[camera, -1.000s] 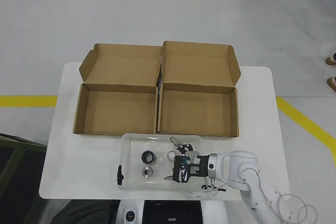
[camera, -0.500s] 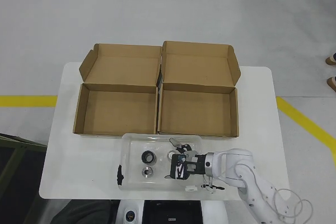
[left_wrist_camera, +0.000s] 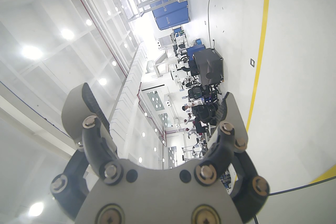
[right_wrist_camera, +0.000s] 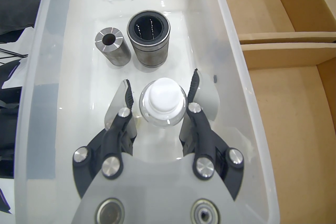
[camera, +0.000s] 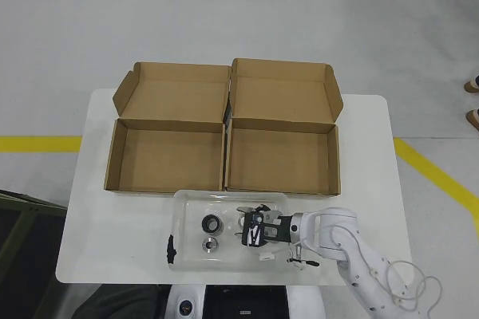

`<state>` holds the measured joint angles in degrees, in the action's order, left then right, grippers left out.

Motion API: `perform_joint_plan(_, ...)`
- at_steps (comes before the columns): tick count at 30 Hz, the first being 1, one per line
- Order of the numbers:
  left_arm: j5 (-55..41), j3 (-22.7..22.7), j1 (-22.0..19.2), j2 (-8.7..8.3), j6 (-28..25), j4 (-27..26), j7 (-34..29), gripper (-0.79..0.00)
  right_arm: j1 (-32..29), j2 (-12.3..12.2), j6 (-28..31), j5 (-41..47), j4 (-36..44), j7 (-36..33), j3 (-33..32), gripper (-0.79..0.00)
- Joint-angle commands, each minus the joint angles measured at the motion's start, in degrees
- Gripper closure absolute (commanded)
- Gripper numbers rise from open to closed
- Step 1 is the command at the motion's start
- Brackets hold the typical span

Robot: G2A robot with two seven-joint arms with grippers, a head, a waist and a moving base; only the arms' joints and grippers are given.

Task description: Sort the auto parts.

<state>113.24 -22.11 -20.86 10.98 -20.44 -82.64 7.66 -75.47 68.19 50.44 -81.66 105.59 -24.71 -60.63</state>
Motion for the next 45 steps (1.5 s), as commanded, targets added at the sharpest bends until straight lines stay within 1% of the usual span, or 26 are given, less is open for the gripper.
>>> perform_joint_plan(1,0.0,0.0,0.0,0.00,0.0,0.0,0.0,-0.785,0.1,-0.1,-0.2,0.0,-0.2,0.1,0.1,-0.308)
perform_joint_plan(2,0.0,0.0,0.0,0.00,0.0,0.0,0.0,-0.785,0.2,-0.1,-0.3,-0.1,-0.3,0.1,0.1,-0.268)
perform_joint_plan(4,0.0,0.0,0.0,0.00,0.0,0.0,0.0,-0.785,0.2,-0.2,-0.3,0.0,-0.3,0.3,0.1,-0.114)
perform_joint_plan(5,0.0,0.0,0.0,0.00,0.0,0.0,0.0,-0.785,0.2,-0.3,-0.1,0.1,-0.3,0.5,0.1,-0.012)
perform_joint_plan(6,0.0,0.0,0.0,0.00,0.0,0.0,0.0,-0.785,0.2,-0.3,0.2,0.2,-0.1,0.7,0.1,0.000)
perform_joint_plan(12,0.0,0.0,0.0,0.00,0.0,0.0,0.0,-0.785,0.3,-0.8,1.8,1.6,1.4,2.6,-0.7,0.000)
perform_joint_plan(18,0.0,0.0,0.0,0.00,0.0,0.0,0.0,-0.785,0.5,-1.3,4.0,4.1,3.2,7.8,-2.1,0.000)
perform_joint_plan(27,0.0,0.0,0.0,0.00,0.0,0.0,0.0,-0.785,0.5,-1.9,5.5,6.7,5.6,16.9,-5.0,0.000)
perform_joint_plan(34,0.0,0.0,0.0,0.00,0.0,0.0,0.0,-0.785,1.1,-2.1,4.6,8.5,6.9,22.6,-6.5,0.000)
perform_joint_plan(45,0.0,0.0,0.0,0.00,0.0,0.0,0.0,-0.785,1.7,-2.5,2.5,11.6,7.4,27.2,-9.3,0.000)
